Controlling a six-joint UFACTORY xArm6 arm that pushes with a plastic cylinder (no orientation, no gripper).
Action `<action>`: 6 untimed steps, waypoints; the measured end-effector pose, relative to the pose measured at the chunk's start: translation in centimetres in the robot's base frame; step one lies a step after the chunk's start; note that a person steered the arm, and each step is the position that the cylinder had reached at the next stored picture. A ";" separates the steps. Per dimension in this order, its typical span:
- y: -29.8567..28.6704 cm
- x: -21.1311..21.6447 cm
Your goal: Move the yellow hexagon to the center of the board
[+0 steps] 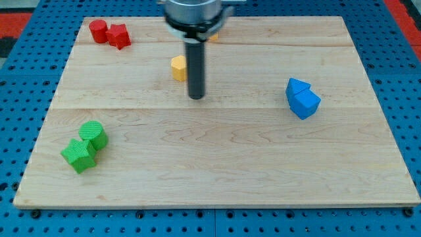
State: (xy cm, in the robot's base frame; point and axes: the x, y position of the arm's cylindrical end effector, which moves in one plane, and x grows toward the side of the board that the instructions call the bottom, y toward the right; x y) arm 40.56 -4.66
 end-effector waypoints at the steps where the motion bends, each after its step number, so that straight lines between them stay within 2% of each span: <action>1: -1.4 -5.2; 2: 2.1 -2.5; 3: 2.1 -10.7; 4: -2.8 -11.4; 5: -3.8 -7.7; 6: -4.5 -6.1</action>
